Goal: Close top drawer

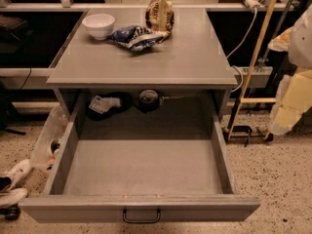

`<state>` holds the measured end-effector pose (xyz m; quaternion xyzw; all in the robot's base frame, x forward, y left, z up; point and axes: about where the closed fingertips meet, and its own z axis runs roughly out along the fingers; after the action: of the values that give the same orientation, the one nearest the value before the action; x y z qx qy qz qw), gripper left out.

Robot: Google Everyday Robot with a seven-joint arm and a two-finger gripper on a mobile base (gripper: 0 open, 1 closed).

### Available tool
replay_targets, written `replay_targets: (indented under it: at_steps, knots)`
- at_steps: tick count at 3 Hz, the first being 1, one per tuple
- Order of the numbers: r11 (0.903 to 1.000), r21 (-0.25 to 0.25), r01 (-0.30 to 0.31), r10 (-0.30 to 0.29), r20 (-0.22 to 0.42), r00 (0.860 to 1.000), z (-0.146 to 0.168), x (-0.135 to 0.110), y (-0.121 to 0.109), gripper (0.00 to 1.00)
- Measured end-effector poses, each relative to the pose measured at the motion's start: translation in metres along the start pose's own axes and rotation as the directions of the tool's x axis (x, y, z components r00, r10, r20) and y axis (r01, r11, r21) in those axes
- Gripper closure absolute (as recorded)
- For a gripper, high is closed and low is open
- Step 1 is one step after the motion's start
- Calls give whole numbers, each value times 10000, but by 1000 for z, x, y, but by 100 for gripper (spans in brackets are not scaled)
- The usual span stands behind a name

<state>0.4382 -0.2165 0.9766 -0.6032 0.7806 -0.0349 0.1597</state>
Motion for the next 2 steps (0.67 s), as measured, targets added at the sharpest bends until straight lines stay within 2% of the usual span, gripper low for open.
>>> replay_targets:
  at_steps: [1, 2]
  knots:
    - [10000, 0, 0, 0, 0, 10000, 0, 0, 0, 0]
    - [9998, -4, -207, 207, 95, 9997, 3, 11, 7, 0]
